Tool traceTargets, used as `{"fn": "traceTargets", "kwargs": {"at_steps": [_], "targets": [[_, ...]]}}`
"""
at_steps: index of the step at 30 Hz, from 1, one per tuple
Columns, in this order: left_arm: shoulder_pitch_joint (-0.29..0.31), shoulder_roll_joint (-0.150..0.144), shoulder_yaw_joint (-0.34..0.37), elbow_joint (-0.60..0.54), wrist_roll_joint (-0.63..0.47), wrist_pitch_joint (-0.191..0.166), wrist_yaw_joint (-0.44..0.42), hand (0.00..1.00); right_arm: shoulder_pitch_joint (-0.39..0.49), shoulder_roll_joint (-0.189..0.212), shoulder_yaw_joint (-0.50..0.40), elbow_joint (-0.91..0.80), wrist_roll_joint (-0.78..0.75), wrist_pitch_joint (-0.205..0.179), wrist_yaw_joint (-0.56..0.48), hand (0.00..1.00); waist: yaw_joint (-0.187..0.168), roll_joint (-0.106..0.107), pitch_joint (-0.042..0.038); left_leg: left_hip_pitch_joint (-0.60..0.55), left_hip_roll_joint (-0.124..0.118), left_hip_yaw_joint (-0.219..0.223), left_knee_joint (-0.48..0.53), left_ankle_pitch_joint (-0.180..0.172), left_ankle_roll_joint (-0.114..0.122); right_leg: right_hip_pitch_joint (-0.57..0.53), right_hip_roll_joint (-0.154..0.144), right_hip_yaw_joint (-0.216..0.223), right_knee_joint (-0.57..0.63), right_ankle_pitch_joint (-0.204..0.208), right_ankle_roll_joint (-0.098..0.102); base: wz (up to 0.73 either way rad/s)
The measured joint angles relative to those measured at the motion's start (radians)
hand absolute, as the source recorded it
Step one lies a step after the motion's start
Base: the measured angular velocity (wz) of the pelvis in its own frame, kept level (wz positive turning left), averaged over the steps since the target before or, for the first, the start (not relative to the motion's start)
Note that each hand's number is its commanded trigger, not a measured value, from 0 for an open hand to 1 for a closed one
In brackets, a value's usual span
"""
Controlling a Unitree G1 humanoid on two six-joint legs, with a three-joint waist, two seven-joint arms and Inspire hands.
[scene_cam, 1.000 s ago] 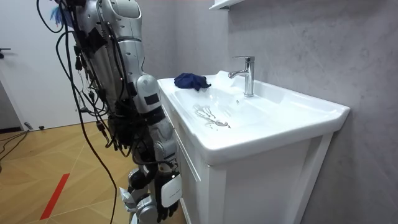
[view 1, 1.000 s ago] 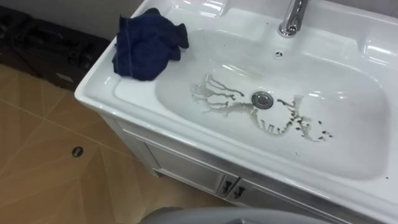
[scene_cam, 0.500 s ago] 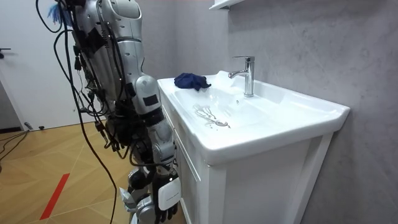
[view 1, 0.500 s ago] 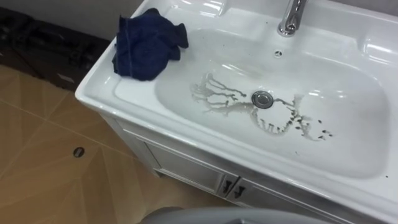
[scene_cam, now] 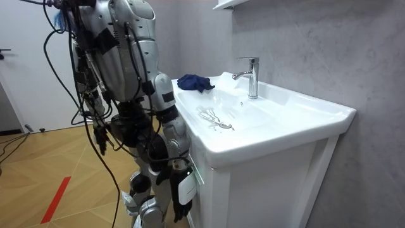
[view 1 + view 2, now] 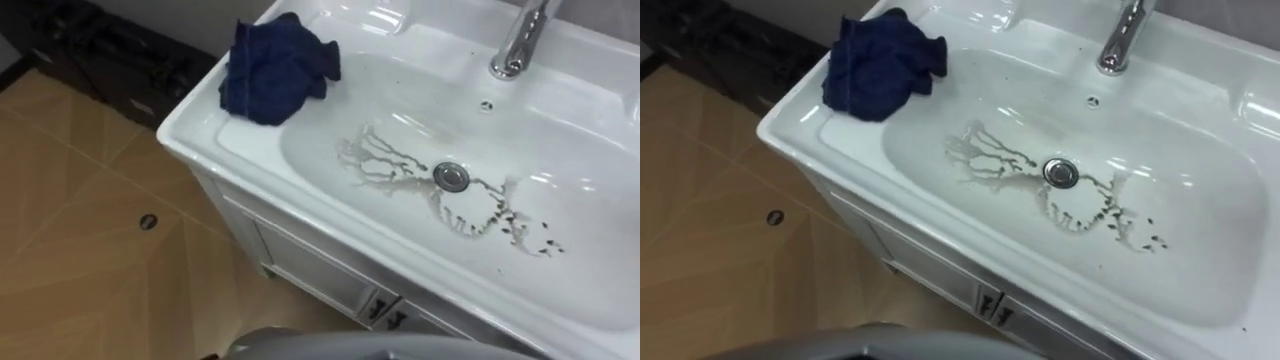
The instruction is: Wipe basin
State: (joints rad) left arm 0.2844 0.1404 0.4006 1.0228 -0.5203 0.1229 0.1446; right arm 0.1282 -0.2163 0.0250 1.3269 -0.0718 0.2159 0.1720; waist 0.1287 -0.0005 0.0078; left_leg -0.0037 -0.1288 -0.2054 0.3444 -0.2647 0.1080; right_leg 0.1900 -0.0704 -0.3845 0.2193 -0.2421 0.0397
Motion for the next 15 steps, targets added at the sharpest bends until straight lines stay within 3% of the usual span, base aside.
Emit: {"fn": "traceTargets", "kwargs": {"at_steps": [2,5,6,8,9,11,14,15], "targets": [[-0.002,0.006,0.061,-0.139,0.000,-0.014,0.082,0.00,0.006,-0.002,-0.010,-0.001,-0.055,-0.017,-0.002,0.00,0.030,0.004,0.0062,-0.011,-0.005,-0.007,-0.001,0.008,-0.002,-0.010,-0.003,-0.004,0.000,0.000,0.000,0.04],[-0.028,0.034,0.091,-0.301,0.007,-0.071,0.184,0.00,0.013,-0.002,-0.027,-0.002,-0.073,-0.025,-0.009,0.00,0.064,0.009,0.0046,-0.040,-0.010,-0.015,0.002,0.017,-0.006,-0.036,-0.005,-0.017,0.001,0.000,0.000,0.05],[-0.036,0.036,0.110,-0.338,0.013,-0.075,0.204,0.00,0.015,-0.002,-0.038,-0.002,-0.074,-0.031,-0.009,0.00,0.071,0.010,0.0047,-0.045,-0.010,-0.015,0.002,0.018,-0.007,-0.041,-0.006,-0.014,0.001,0.000,0.000,0.05],[-0.035,0.043,0.166,-0.536,0.014,-0.100,0.308,0.00,0.021,-0.002,-0.064,-0.008,-0.074,-0.043,-0.009,0.00,0.084,0.013,0.0037,-0.057,-0.013,-0.021,-0.001,0.027,-0.008,-0.055,-0.009,-0.016,0.005,0.000,0.000,0.04],[-0.036,0.049,0.170,-0.576,0.014,-0.117,0.332,0.00,0.023,-0.002,-0.070,-0.009,-0.074,-0.044,-0.009,0.00,0.091,0.015,0.0036,-0.058,-0.013,-0.021,-0.001,0.028,-0.008,-0.059,-0.010,-0.017,0.006,0.000,0.000,0.05],[-0.051,0.077,0.179,-0.737,0.077,-0.138,0.439,0.00,0.031,-0.003,-0.087,-0.009,-0.073,-0.055,-0.010,0.00,0.098,0.024,0.0031,-0.068,-0.019,-0.034,0.001,0.035,-0.009,-0.072,-0.010,-0.014,0.008,0.000,0.000,0.14],[-0.077,0.124,0.195,-0.846,0.196,-0.175,0.525,0.00,0.033,-0.011,-0.089,-0.002,-0.073,-0.074,-0.011,0.00,0.098,0.039,0.0017,-0.070,-0.024,-0.042,0.000,0.040,-0.008,-0.072,-0.014,-0.018,0.010,0.000,0.000,0.11],[-0.083,0.124,0.208,-0.873,0.210,-0.176,0.535,0.00,0.033,-0.013,-0.089,0.000,-0.073,-0.078,-0.009,0.00,0.098,0.042,0.0018,-0.069,-0.024,-0.042,0.000,0.041,-0.008,-0.071,-0.014,-0.019,0.010,0.000,0.000,0.00]]}}
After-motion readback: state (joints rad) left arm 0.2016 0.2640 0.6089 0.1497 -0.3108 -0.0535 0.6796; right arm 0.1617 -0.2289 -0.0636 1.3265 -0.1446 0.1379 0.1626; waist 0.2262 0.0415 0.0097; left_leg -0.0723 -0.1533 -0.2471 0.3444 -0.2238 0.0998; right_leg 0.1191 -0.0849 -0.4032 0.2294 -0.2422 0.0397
